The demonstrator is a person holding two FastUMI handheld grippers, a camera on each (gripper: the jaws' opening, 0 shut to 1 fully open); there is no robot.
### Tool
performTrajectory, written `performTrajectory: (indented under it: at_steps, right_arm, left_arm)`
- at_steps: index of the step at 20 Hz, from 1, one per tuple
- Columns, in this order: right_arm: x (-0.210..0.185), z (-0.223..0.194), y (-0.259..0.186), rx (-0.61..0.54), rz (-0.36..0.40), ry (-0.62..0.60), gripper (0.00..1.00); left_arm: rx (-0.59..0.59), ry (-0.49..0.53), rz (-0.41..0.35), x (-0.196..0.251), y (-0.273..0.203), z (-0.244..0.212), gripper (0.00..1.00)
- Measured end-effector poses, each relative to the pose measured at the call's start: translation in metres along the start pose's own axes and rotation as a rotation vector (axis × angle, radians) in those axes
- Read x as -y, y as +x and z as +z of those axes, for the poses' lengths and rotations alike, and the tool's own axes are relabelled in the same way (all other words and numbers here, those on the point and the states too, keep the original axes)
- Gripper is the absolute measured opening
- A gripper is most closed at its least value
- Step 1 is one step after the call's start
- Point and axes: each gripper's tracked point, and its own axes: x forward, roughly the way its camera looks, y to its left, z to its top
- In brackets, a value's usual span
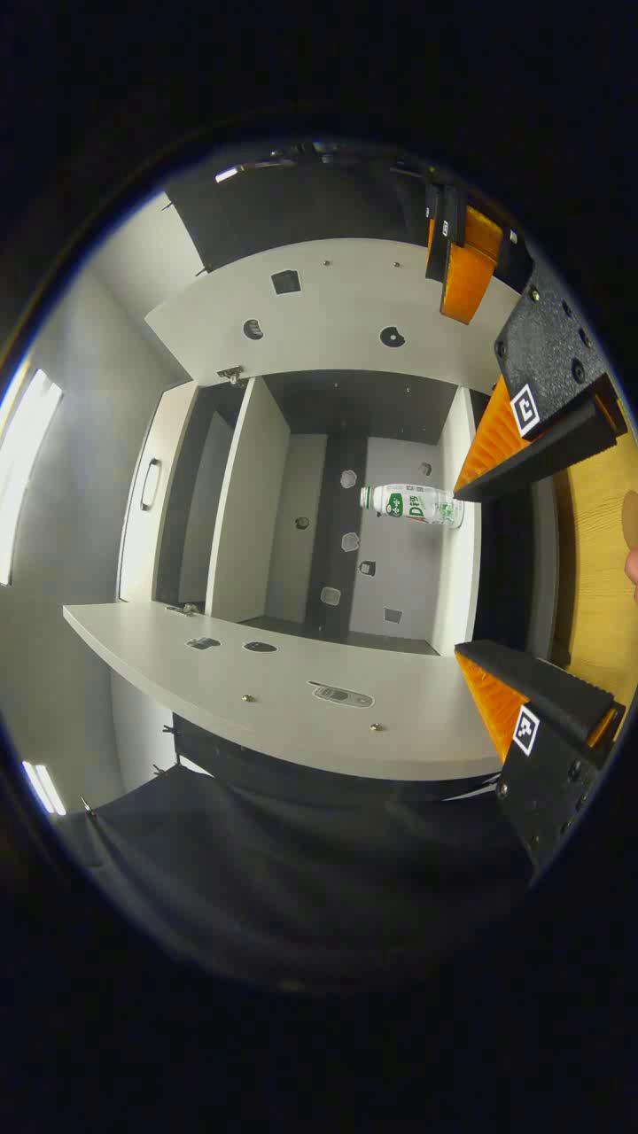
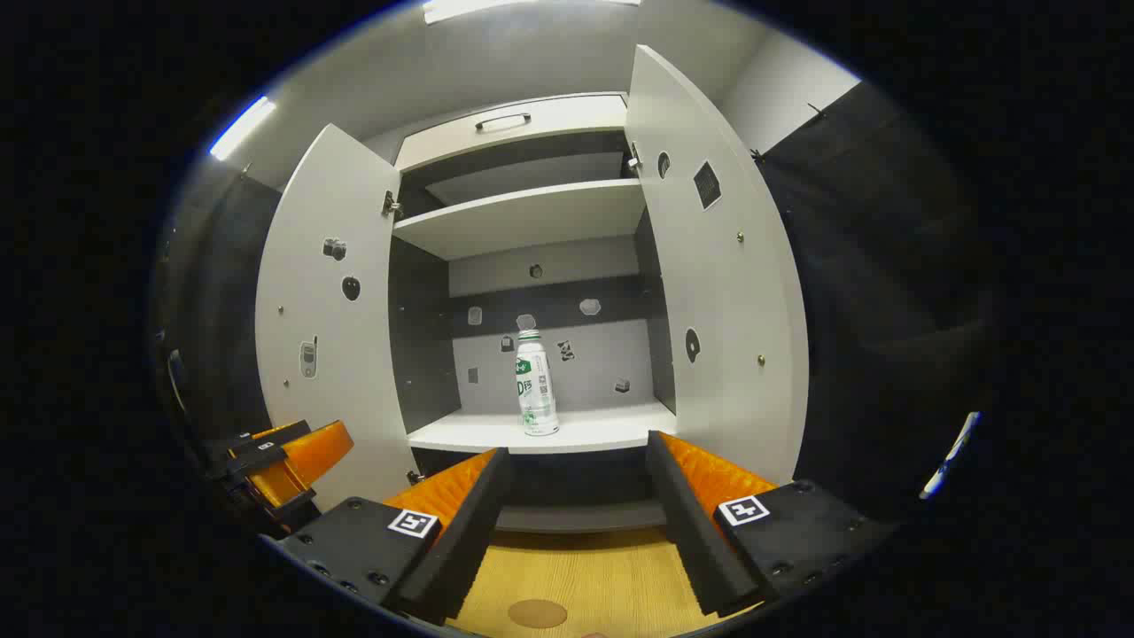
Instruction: Grasp the bottle in the cabinet with the left hand and place it on the coaster, then close the right door with the right hand and the left door with the left hand.
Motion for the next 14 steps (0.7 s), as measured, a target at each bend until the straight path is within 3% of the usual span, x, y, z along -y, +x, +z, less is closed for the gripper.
performTrajectory:
  at_steps: [14]
  right_arm:
    - [0.0022, 0.0013, -0.0030, 0.002, -0.010, -0.003, 0.99]
  left_arm:
    - [0.008, -0.004, 0.002, -0.0029, 0.0015, 0.0016, 0.95]
